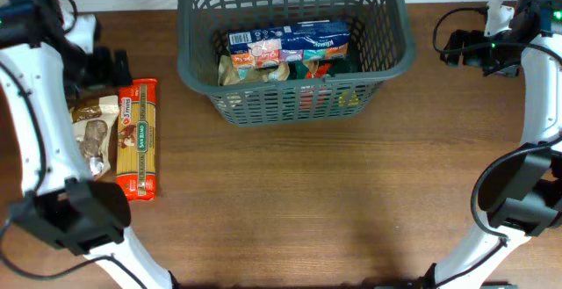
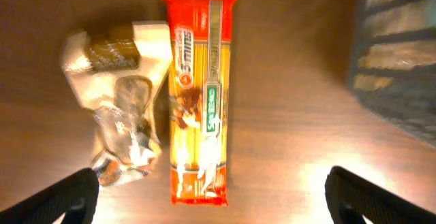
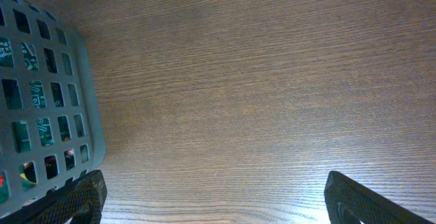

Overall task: Pack container
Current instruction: 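Grasp the red-and-yellow spaghetti pack with the left gripper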

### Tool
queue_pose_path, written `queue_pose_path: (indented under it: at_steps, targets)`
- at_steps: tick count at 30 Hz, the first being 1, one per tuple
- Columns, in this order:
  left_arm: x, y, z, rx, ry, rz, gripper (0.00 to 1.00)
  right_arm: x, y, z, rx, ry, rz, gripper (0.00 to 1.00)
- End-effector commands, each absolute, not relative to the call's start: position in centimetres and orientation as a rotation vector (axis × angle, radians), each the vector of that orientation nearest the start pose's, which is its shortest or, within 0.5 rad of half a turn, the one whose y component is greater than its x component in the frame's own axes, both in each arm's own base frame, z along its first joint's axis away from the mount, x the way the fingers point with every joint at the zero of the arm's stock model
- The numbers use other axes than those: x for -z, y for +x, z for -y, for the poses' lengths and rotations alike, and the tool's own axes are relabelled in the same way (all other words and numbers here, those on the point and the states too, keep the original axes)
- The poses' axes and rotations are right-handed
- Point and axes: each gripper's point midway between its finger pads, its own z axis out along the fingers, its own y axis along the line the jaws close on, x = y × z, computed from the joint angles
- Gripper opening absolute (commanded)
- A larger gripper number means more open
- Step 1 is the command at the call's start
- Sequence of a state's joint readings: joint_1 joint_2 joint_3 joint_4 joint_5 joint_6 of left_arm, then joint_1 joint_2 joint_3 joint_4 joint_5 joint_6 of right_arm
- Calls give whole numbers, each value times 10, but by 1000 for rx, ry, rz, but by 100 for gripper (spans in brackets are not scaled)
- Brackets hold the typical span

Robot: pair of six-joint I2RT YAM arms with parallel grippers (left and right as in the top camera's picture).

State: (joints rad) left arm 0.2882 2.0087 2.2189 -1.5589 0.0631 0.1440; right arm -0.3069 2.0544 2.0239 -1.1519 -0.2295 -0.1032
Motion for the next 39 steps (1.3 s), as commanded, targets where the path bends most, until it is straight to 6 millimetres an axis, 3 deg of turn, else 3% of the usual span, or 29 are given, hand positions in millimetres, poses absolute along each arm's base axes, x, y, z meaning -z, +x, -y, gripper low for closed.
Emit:
queue_pose_path:
  at_steps: [1,4,8,13,20,25,27,30,31,33,36,39]
  targets:
    - [-171,396,-100,117,-263,-2990,92,-182,469,107,-207,221,-2688,99]
    - [-133,395,-103,98,-279,-3033,89,-182,469,107,-207,221,-2688,99]
    - [-93,389,-107,60,-291,-3066,77,-182,469,107,-207,221,-2688,99]
    - [-52,370,-122,-105,-343,-3115,79,-183,469,107,-207,221,-2688,99]
    - [-16,366,-130,-188,-292,-3104,87,-182,469,107,-207,221,-2688,99]
    - [2,368,-133,-202,-293,-3115,84,-182,469,107,-207,221,-2688,99]
    - [11,367,-132,-199,-292,-3130,74,-182,469,107,-207,221,-2688,99]
    - [23,363,-131,-190,-292,-3163,47,-182,469,107,-207,221,-2688,99]
    - [27,362,-130,-181,-292,-3175,35,-182,469,107,-207,221,-2688,99]
    - [29,360,-127,-160,-291,-3187,2,-182,469,107,-207,221,-2688,99]
    - [18,363,-123,-115,-290,-3180,2,-183,469,107,-207,221,-2688,99]
    - [-14,380,-122,-98,-280,-3133,2,-182,469,107,-207,221,-2688,99]
